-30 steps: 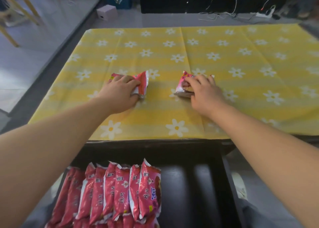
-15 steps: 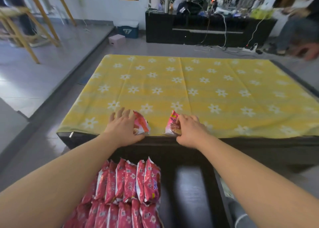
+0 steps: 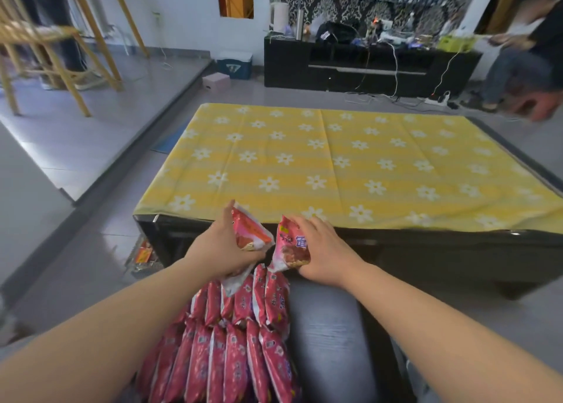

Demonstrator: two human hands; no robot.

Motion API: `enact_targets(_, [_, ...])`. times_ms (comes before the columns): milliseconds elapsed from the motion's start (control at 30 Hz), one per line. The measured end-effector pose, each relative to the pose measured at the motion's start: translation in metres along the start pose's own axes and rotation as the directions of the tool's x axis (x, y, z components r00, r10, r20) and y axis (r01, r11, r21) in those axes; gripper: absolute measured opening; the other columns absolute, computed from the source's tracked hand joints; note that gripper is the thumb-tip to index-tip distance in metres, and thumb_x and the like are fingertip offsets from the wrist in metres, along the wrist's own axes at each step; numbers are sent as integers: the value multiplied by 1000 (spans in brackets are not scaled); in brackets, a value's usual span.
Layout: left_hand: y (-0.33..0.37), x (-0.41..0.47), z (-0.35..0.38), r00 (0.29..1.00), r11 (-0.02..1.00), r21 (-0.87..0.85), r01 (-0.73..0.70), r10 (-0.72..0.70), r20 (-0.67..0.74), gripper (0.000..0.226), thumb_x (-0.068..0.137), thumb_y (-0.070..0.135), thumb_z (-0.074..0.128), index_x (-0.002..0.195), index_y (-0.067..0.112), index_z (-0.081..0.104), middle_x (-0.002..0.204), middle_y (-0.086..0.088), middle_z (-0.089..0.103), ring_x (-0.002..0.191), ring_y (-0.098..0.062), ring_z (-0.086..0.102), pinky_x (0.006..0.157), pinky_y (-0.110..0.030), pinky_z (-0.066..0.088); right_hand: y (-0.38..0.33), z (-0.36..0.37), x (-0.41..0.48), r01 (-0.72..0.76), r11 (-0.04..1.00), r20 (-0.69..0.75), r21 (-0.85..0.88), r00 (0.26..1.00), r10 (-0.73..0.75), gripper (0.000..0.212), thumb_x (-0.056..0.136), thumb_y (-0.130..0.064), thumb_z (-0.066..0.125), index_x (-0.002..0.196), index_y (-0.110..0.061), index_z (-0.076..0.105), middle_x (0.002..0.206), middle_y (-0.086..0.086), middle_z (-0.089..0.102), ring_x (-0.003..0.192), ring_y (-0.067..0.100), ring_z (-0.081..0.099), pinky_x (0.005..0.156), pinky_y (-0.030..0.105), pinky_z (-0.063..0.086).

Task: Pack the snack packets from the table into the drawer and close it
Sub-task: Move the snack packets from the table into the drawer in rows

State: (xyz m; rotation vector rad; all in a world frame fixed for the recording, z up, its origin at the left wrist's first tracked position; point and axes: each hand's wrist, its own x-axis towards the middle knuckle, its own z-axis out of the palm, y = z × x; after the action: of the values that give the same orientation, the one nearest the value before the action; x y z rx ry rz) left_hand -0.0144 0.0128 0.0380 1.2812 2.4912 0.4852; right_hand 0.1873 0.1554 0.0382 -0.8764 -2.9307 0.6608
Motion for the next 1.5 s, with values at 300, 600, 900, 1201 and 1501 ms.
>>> enact_targets(300, [-25, -28, 11, 968, 932, -264, 249, -235, 86, 104, 90, 84, 39, 167, 23, 1, 75, 1, 65, 54, -10, 62, 45, -24, 40, -18, 12, -10, 133, 981, -215, 143, 971, -101, 89, 78, -27, 77, 157, -25, 36, 141, -2, 48, 132, 18, 39, 115, 35, 35])
enact_targets(600, [-22, -12, 32, 897, 550, -711, 439, -229, 377, 65, 96, 59, 63, 131, 5, 65, 91, -9, 82, 78, -29, 80, 80, -44, 66, -40, 13, -21, 386, 921, -172, 60, 913, -371, 76, 76, -7, 77, 147, -20, 54, 140, 0, 57, 136, 24, 40, 118, 41, 34])
enact_targets(900, [-23, -19, 31, 806, 150, -810, 566, 106, 583, 46, 101, 54, 53, 113, 21, 83, 126, -14, 76, 112, -36, 75, 81, -51, 64, -46, 19, -21, 521, 824, -3, -223, 845, -536, 68, 89, -11, 63, 151, -37, 54, 173, 5, 21, 160, 42, 4, 119, 72, 22])
enact_targets(1201, [-23, -26, 33, 807, 157, -803, 575, 55, 589, 43, 88, 30, 76, 125, 9, 68, 119, -20, 78, 104, -40, 77, 82, -53, 64, -41, 26, -20, 348, 930, -112, -116, 926, -361, 81, 76, 11, 72, 148, -16, 45, 171, 17, 14, 154, 40, 23, 124, 53, 31])
enact_targets(1501, [-10, -30, 43, 880, 111, -874, 474, -85, 467, 46, 95, 29, 75, 134, 6, 63, 116, -20, 78, 101, -40, 78, 80, -51, 64, -49, 33, -18, -50, 839, -10, 542, 998, 66, 65, 98, -1, 45, 159, -22, 38, 159, -1, 43, 143, 15, 43, 118, 39, 41])
